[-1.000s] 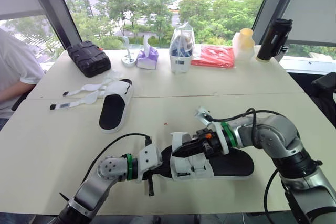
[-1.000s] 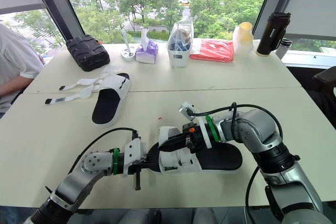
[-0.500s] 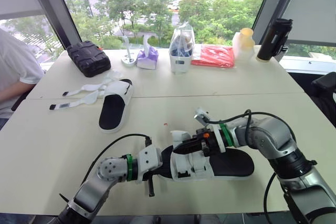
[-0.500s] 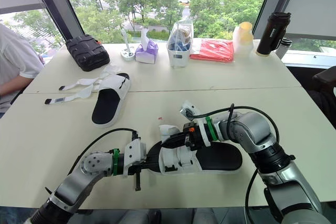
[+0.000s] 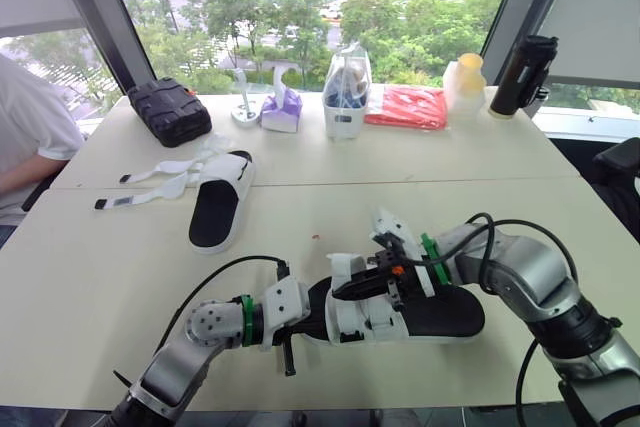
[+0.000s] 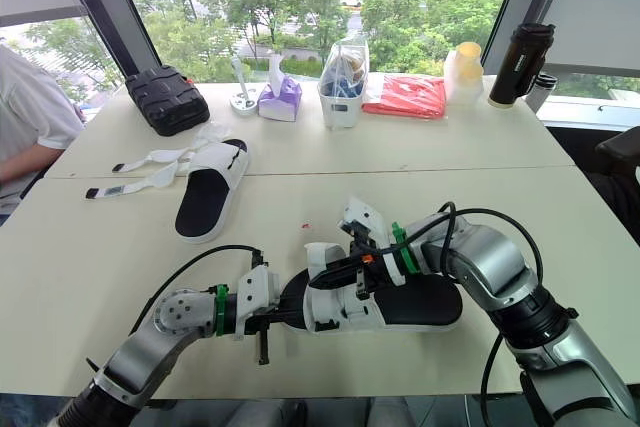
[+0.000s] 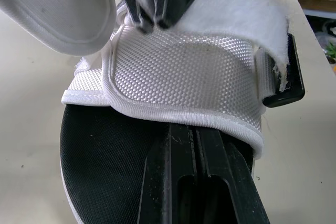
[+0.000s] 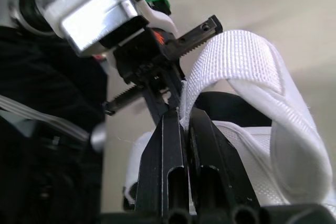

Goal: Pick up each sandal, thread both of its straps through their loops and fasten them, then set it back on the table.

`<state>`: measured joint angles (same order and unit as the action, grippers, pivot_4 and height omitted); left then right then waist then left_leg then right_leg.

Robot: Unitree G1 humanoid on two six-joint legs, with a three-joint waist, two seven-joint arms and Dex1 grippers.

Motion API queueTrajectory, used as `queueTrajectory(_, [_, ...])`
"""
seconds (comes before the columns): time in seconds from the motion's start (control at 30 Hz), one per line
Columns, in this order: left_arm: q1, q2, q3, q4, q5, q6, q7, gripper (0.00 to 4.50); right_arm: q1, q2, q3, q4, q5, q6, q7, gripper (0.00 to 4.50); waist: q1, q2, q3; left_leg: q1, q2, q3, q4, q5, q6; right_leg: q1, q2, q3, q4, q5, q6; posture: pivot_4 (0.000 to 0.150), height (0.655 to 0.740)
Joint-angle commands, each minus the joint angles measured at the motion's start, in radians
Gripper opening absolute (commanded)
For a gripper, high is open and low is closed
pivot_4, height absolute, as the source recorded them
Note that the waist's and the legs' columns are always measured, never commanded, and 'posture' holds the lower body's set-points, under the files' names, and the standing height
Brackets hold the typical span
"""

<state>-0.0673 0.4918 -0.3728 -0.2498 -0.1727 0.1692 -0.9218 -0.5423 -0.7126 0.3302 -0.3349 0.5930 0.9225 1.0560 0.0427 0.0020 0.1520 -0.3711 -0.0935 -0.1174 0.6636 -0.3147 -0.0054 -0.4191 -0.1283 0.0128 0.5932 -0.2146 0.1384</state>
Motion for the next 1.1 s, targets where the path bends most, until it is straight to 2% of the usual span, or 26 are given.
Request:
queueTrajectory(0.03, [0.059,0.009,-0.118,0.062,0.055,0.074,-0.024,0.0,0.016,0.008,0.003,-0.035,-0.03,-0.054,-0.004,0.09,0.0,0.0,0.0,0.0,0.0,0.0,0.0,0.0,0.0,0.0,0.0,0.0,0.0,0.0,0.0,0.15,0.74])
queueTrajectory(0.13, [0.058,0.009,-0.119,0.063,0.055,0.074,-0.024,0.0,0.03,0.021,-0.006,-0.047,-0.058,-0.104,-0.02,0.09,0.0,0.0,0.0,0.0,0.0,0.0,0.0,0.0,0.0,0.0,0.0,0.0,0.0,0.0,0.0,0.15,0.74])
queueTrajectory(0.3, [0.057,0.009,-0.118,0.063,0.054,0.075,-0.026,0.0,0.043,0.004,-0.013,-0.089,-0.03,-0.07,0.002,0.09,0.0,0.0,0.0,0.0,0.0,0.0,0.0,0.0,0.0,0.0,0.0,0.0,0.0,0.0,0.0,0.15,0.74])
queueTrajectory(0.57, [0.056,0.011,-0.117,0.063,0.054,0.075,-0.027,0.0,0.082,-0.102,-0.015,-0.198,0.035,0.005,0.07,0.09,0.0,0.0,0.0,0.0,0.0,0.0,0.0,0.0,0.0,0.0,0.0,0.0,0.0,0.0,0.0,0.15,0.74])
queueTrajectory(0.7, [0.056,0.008,-0.119,0.063,0.055,0.076,-0.026,0.0,0.124,-0.137,0.037,-0.201,-0.053,-0.082,0.076,0.09,0.001,0.0,0.0,0.0,0.0,0.0,0.0,0.0,0.0,0.001,0.0,0.0,0.0,0.0,0.0,0.15,0.74])
queueTrajectory(0.93, [0.062,0.012,-0.119,0.054,0.054,0.081,-0.026,0.0,0.14,-0.106,0.064,-0.173,-0.127,-0.155,0.04,0.09,-0.001,-0.001,-0.001,0.002,0.0,0.0,0.0,0.0,0.0,0.002,0.0,0.0,0.0,0.0,0.0,0.15,0.74])
queueTrajectory(1.1, [0.062,0.012,-0.12,0.053,0.054,0.083,-0.025,0.0,0.128,-0.126,0.035,-0.179,-0.111,-0.132,0.056,2.25,-0.003,-0.002,-0.001,0.01,0.0,0.0,0.0,-0.001,0.001,0.01,0.0,0.0,0.0,-0.002,0.003,0.15,0.74])
